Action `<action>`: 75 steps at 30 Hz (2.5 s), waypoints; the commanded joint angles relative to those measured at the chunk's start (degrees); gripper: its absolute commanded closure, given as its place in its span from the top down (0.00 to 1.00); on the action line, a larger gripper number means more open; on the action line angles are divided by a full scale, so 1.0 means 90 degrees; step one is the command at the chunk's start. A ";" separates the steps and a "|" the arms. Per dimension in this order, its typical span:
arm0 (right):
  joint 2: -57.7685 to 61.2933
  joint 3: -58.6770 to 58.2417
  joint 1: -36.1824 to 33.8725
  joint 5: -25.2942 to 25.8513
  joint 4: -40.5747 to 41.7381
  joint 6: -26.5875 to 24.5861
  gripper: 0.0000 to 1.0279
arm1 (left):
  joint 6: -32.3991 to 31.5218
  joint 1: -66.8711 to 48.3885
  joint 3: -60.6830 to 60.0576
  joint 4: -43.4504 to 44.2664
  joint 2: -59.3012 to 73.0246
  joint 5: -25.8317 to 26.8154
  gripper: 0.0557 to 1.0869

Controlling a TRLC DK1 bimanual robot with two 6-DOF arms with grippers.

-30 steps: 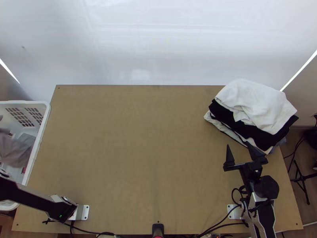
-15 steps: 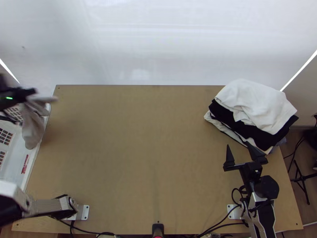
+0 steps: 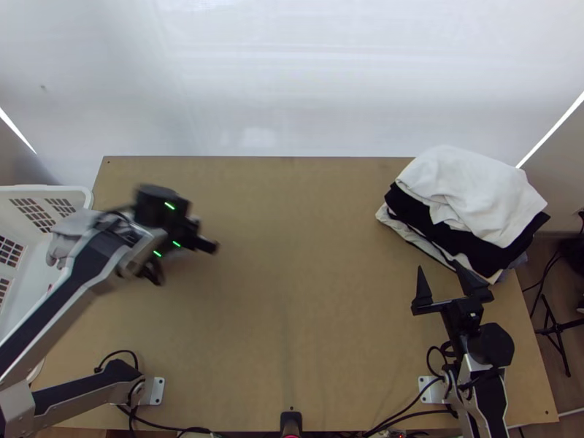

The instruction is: Fold the t-shirt

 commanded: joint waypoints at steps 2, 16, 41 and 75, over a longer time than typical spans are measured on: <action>0.0001 0.0001 0.0002 0.0001 0.0002 0.0008 0.96 | -0.0672 -0.1872 -0.0952 0.1121 0.0416 -0.0250 0.03; 0.0001 0.0001 0.0002 0.0001 0.0002 0.0008 0.96 | -0.1961 -0.3424 0.1275 0.1893 0.3336 -0.0250 0.03; 0.0001 0.0001 0.0002 0.0001 0.0002 0.0008 0.96 | -0.2059 -0.2975 0.3140 0.1883 0.2408 -0.0104 0.96; -0.0018 0.0001 0.0373 -0.0008 0.0031 0.1062 0.96 | 0.0734 0.5042 -0.1225 -0.1223 -0.2855 0.0462 0.96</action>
